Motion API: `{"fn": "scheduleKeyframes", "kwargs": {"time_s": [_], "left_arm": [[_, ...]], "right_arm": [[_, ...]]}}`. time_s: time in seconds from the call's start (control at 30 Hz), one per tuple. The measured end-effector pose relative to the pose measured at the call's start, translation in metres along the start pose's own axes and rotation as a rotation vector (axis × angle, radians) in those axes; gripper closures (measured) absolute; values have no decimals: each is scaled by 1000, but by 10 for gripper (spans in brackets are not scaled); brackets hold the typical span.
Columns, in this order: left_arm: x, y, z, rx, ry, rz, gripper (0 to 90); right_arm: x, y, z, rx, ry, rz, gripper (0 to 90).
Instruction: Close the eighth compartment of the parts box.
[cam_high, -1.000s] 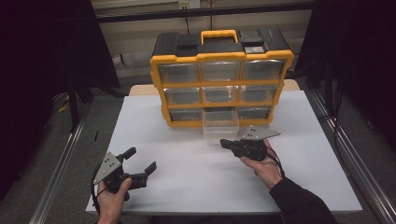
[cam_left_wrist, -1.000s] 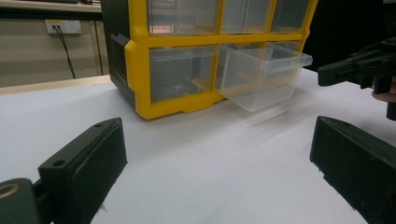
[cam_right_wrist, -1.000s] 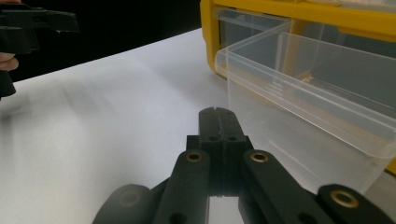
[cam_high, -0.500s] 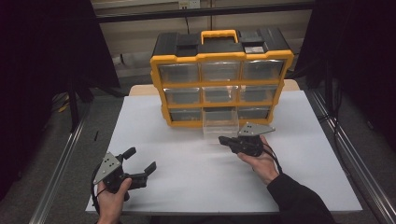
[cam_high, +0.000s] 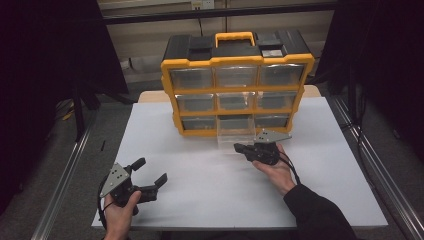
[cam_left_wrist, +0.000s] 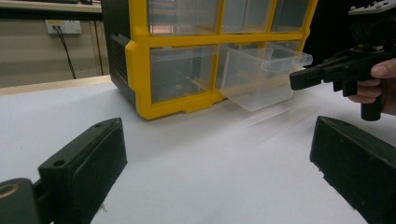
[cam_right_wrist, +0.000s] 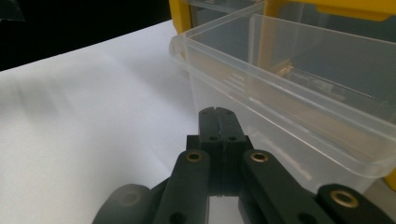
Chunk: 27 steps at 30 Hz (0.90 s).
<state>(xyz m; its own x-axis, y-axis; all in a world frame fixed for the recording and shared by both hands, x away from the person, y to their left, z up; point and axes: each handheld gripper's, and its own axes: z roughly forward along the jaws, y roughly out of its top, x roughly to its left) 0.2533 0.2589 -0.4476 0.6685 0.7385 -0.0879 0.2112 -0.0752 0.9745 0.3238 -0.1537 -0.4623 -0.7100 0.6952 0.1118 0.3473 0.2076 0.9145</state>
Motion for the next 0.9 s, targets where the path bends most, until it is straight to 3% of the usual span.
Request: {"fn": "scheduleKeyframes", "kwargs": {"time_s": [0.9], "left_arm": [[0, 0, 0, 1, 7, -3, 35]], "right_arm": [[-7, -1, 9, -12, -59, 13, 900]]}}
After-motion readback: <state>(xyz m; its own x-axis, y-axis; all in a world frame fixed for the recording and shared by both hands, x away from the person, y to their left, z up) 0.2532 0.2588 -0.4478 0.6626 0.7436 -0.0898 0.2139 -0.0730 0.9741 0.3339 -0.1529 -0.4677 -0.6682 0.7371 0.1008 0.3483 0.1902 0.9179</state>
